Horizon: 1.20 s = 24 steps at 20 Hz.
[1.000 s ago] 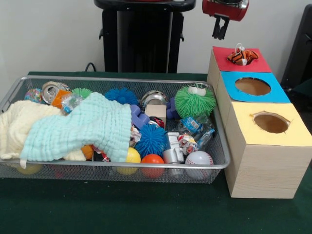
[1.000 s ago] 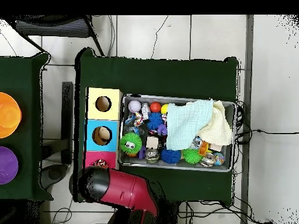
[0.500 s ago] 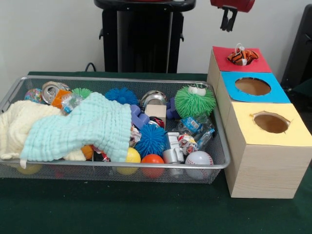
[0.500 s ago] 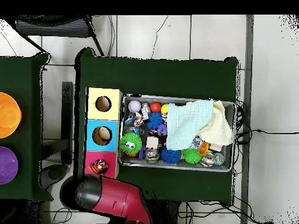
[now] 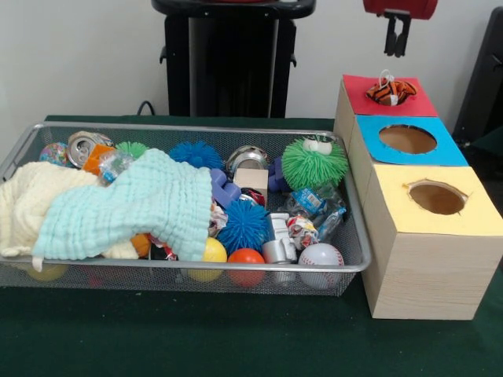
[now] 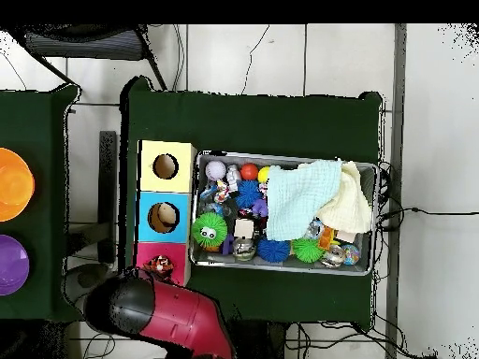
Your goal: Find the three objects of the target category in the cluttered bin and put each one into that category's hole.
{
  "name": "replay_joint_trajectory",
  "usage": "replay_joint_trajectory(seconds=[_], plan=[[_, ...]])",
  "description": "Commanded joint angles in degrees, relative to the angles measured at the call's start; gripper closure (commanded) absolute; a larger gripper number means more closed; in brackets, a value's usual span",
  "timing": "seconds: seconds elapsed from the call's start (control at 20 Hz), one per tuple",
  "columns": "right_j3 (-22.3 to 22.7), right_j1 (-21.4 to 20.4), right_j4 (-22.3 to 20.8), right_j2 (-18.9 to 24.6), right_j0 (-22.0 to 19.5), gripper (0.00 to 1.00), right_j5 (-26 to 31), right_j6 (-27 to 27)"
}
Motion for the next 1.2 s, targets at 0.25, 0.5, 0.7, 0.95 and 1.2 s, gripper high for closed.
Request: replay_joint_trajectory(seconds=[0.25, 0.5, 0.7, 0.95, 1.2], plan=[[10.1, 5.0, 3.6, 13.5, -5.7, 1.0, -17.1, 10.1], [8.1, 6.8, 0.6, 8.3, -2.4, 1.0, -14.9, 11.3], [7.5, 7.0, 0.2, 5.7, -0.6, 1.0, -10.5, 11.8], [8.4, 5.2, 0.6, 4.3, 1.4, 1.0, -6.9, 13.3], [7.4, 6.2, 1.9, 4.7, 2.0, 1.0, -8.3, 13.7]])
